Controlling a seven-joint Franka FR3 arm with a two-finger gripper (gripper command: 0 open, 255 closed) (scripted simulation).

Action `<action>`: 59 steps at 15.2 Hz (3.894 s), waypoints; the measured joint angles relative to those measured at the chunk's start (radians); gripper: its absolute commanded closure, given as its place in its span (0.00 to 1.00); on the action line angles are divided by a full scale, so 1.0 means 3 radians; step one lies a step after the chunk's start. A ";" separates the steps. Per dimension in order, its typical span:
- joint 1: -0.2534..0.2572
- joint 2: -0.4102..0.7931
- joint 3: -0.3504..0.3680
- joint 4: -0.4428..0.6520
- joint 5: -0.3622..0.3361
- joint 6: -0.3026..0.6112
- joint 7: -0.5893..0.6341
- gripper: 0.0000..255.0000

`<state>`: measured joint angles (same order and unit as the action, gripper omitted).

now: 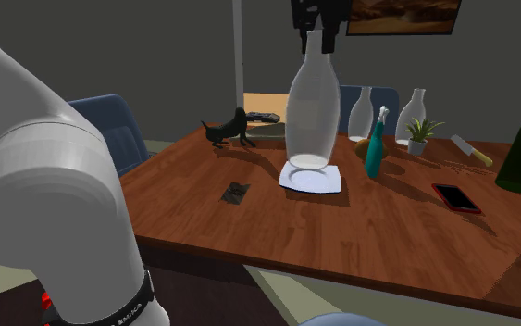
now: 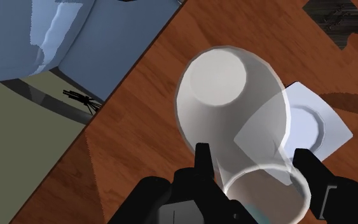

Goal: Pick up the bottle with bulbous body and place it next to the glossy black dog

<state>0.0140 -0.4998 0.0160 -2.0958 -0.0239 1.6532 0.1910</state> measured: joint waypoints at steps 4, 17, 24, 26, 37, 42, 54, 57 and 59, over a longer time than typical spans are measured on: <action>0.0000 0.0058 0.0002 0.0229 0.0001 -0.0171 -0.0002 1.00; -0.0006 0.0275 -0.0001 0.1023 -0.0005 -0.0748 -0.0024 1.00; -0.0008 0.0452 0.0003 0.1522 -0.0008 -0.1070 -0.0030 1.00; 0.0005 0.0486 0.0037 0.1617 0.0001 -0.1132 0.0016 1.00; 0.0265 0.0748 0.0693 0.1935 0.0129 -0.1204 0.0946 1.00; 0.0409 0.0987 0.1022 0.2189 0.0118 -0.1230 0.1422 1.00; 0.1132 0.2285 0.1799 0.3695 -0.0512 -0.1631 0.2644 1.00; 0.1650 0.2910 0.1843 0.4587 -0.0930 -0.1973 0.2864 1.00; 0.1644 0.2892 0.1859 0.4453 -0.0907 -0.1867 0.2926 1.00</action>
<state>0.5071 0.3677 0.5737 -0.7599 -0.2959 1.0931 1.0689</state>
